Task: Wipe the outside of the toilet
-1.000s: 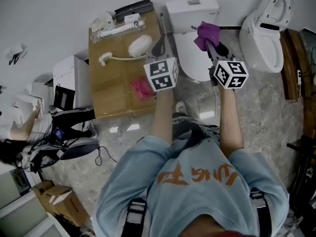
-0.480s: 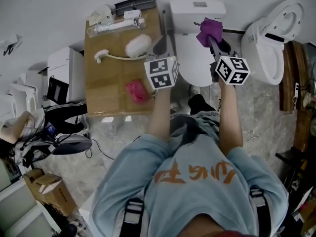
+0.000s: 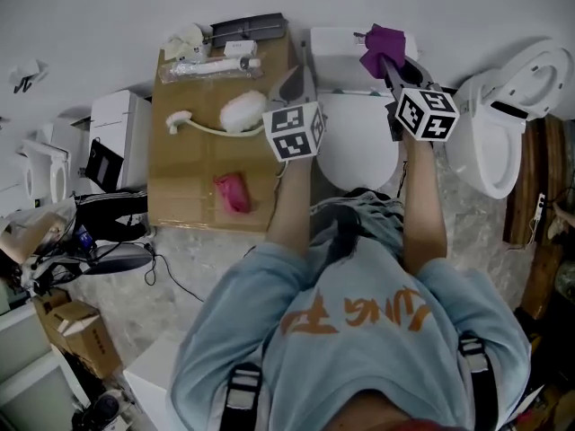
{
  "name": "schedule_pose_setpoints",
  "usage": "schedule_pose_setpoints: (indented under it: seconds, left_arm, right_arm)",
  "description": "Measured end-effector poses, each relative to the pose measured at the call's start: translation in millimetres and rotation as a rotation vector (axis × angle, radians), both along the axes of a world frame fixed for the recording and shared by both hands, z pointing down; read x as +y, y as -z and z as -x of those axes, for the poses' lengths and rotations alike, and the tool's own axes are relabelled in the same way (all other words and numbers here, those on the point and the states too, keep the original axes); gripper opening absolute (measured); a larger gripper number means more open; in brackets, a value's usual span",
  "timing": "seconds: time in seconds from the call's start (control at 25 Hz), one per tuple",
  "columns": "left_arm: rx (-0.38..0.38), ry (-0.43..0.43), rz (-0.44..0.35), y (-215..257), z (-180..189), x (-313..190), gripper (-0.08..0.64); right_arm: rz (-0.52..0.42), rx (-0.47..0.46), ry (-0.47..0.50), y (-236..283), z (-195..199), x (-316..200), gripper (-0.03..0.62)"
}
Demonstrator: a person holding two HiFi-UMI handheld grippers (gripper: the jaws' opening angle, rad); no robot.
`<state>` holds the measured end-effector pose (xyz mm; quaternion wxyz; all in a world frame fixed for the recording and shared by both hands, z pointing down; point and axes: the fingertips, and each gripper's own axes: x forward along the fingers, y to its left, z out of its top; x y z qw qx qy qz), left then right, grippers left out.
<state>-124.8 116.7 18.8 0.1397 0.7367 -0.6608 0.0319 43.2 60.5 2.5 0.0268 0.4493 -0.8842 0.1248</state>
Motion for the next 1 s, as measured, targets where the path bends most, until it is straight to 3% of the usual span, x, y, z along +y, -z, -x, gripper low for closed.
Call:
schedule_pose_setpoints:
  seconds: [0.16,0.48,0.72,1.0]
  left_arm:
    - [-0.016,-0.002,0.046,-14.3,-18.2,-26.3,0.025]
    - [-0.036,0.076,0.155,-52.6,1.5,-66.7,0.025]
    - [-0.037,0.087,0.216,-78.5,12.0,-98.0,0.025]
    - [-0.056,0.069,0.264,-100.2,16.7,-140.2,0.025]
  right_arm:
    - [0.027,-0.025,0.046,-13.4,1.4,-43.7,0.075]
    - [0.091,0.039,0.191,-78.7,49.0,-108.8,0.075]
    - [0.075,0.146,0.343,-107.8,90.4,-144.6,0.075]
    - [-0.01,0.282,0.515,-121.2,141.4,-186.5,0.077]
